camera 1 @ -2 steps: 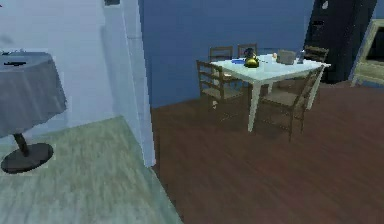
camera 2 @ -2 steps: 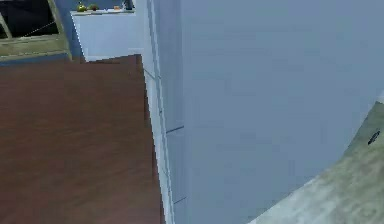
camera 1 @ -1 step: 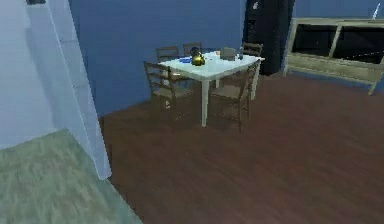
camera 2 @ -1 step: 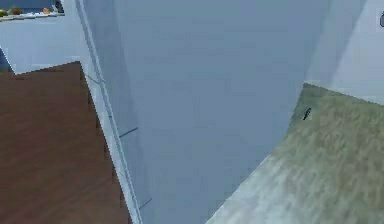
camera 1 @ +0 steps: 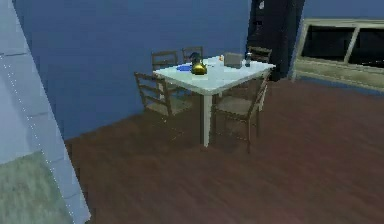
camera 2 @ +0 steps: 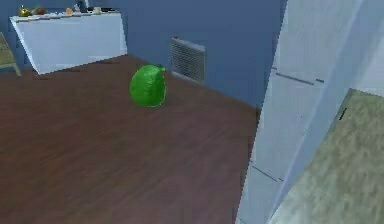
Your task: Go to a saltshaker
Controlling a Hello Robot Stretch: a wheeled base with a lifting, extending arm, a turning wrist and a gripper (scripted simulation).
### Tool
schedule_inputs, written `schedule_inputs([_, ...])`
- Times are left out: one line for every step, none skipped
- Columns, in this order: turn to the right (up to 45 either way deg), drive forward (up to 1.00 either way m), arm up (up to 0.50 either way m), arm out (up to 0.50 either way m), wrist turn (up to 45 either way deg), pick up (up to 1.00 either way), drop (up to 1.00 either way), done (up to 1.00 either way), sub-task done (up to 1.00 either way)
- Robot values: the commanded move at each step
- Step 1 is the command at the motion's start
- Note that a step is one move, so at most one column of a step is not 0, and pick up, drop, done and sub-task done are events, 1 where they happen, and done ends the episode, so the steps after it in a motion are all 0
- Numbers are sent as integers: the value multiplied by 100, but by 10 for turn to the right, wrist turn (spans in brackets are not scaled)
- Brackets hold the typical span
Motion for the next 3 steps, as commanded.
schedule_inputs([330, 0, 0, 0, 0, 0, 0, 0, 0])
schedule_inputs([0, 100, 0, 0, 0, 0, 0, 0, 0])
schedule_inputs([30, 0, 0, 0, 0, 0, 0, 0, 0])
